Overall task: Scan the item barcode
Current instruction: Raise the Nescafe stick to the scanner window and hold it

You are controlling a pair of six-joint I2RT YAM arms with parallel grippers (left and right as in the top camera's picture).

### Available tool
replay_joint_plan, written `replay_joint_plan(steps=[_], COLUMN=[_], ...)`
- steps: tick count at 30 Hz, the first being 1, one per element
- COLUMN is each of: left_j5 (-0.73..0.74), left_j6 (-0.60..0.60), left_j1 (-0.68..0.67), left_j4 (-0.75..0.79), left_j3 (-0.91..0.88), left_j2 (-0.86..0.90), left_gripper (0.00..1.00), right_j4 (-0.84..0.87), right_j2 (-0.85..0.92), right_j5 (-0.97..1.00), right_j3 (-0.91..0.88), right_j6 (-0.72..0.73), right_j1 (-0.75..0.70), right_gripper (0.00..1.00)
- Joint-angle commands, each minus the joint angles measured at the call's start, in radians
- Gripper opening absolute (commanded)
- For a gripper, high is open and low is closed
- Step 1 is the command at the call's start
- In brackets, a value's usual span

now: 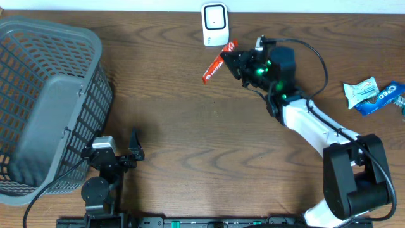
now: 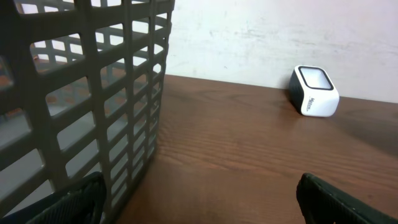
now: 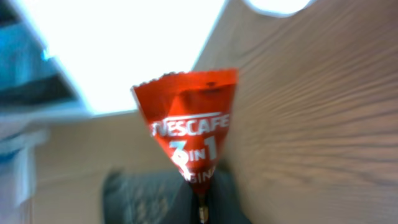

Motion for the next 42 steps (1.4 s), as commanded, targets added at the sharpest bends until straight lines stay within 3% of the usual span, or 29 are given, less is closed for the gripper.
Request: replay_joint_plan(steps=[1, 9, 15, 22, 32, 42], left_j5=[0.017, 0.017, 0.017, 0.017, 0.017, 0.017], left_j6=[0.017, 0.017, 0.017, 0.017, 0.017, 0.017], left_j1=[0.005, 0.005, 0.005, 0.005, 0.005, 0.005], left_j4=[-0.039, -0.039, -0.039, -0.039, -0.039, -0.039], left_j3=[-0.012, -0.012, -0.012, -0.012, -0.012, -0.012], left_j2=[-0.001, -0.001, -0.001, -0.001, -0.001, -0.001], left_gripper=[0.98, 0.98, 0.98, 0.98, 0.98, 0.98], right_j4=[-0.143, -0.449, -0.600, -0.652, -0.653, -0.664], right_j2=[0.007, 0.165, 0.393, 0.613, 0.732, 0.794], right_j5=[0.260, 0.391, 0.395, 0.361, 0.390, 0.408], right_j3=[0.148, 0.558, 0.890, 1.162, 1.226, 1.226], right_j6=[-0.051, -0.139, -0.042, 0.105, 0.270, 0.329], right_j1=[0.027, 0.041, 0.051, 0.053, 0.071, 0.084], right_gripper=[0.02, 0.02, 0.01, 0.02, 0.02, 0.02])
